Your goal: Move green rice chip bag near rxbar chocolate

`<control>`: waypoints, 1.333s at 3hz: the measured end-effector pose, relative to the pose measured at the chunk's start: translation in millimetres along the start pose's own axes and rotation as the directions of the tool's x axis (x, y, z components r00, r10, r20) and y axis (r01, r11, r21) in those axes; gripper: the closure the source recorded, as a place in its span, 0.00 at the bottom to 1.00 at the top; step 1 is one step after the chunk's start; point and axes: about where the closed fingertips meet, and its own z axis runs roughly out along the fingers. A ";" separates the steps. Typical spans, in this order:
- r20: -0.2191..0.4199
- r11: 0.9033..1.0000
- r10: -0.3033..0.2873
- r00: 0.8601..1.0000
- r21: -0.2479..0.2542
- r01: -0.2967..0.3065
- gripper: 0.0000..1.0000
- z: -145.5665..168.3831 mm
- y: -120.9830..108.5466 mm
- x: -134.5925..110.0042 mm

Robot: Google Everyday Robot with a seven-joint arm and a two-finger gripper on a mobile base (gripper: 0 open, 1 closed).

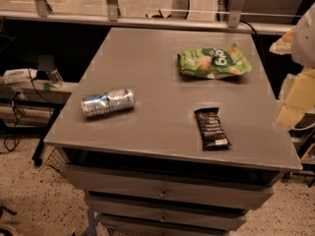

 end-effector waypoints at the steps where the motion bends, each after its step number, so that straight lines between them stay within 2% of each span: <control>1: 0.001 1.000 0.000 1.000 0.000 0.000 0.00 0.0 -0.2 0.0; 2: 0.046 1.000 -0.005 0.999 0.017 0.005 0.00 0.5 -12.1 -1.0; 3: 0.138 0.996 -0.055 0.989 0.079 0.045 0.00 14.4 -59.2 -7.7; 4: 0.225 0.983 -0.115 0.968 0.164 0.079 0.00 43.6 -117.7 -29.6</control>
Offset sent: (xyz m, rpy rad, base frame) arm 0.0280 -0.0069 0.0015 0.0909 -0.0494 0.0314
